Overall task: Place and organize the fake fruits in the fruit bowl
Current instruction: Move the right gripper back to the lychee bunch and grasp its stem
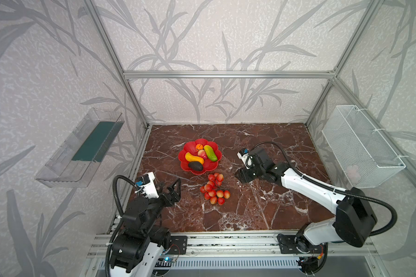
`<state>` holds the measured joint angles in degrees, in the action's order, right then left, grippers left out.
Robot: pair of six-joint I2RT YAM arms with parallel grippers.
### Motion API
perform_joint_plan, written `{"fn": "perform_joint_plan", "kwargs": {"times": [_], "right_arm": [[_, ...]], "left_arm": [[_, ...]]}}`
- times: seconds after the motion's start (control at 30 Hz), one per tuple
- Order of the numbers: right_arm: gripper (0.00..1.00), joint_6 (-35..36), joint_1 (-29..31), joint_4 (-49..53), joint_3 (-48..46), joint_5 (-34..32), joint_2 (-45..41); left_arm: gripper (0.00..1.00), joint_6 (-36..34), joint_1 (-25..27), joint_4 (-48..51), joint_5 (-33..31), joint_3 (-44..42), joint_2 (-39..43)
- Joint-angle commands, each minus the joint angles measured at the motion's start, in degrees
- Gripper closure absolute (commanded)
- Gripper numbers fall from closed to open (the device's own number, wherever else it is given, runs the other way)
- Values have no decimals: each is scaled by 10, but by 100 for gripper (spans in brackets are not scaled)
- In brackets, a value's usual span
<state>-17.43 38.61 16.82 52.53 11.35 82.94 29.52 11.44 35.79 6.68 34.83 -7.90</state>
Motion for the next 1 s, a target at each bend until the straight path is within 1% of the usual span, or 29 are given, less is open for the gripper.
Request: {"fn": "perform_joint_plan", "kwargs": {"times": [0.0, 0.07, 0.13, 0.27, 0.33, 0.43, 0.5, 0.73, 0.87, 0.97], "right_arm": [[33, -158, 4, -89, -50, 80, -1], [34, -228, 5, -158, -93, 88, 2], [34, -283, 5, -227, -134, 90, 5], [36, -353, 7, -298, -166, 99, 17], [37, -381, 15, -321, -178, 93, 15], [37, -402, 31, -327, -182, 76, 14], [37, -425, 38, -348, -190, 71, 18], [37, -478, 65, -388, -194, 38, 51], [37, -488, 75, -403, -190, 24, 71], [37, -478, 83, -403, -175, 24, 91]], "left_arm": [[9, 0, -4, -6, -10, -5, 3], [9, -1, -4, -5, -12, -5, 3], [9, 0, -5, -5, -13, -5, 3], [9, 0, -4, -4, -14, -5, 3], [9, 0, -4, -4, -13, -5, 3], [9, 0, -5, -4, -13, -5, 3], [9, -1, -5, -4, -12, -5, 3], [9, 0, -4, -3, -12, -4, 6], [9, -1, -5, -3, -11, -4, 6], [9, -1, -5, -3, -12, -4, 6]]}}
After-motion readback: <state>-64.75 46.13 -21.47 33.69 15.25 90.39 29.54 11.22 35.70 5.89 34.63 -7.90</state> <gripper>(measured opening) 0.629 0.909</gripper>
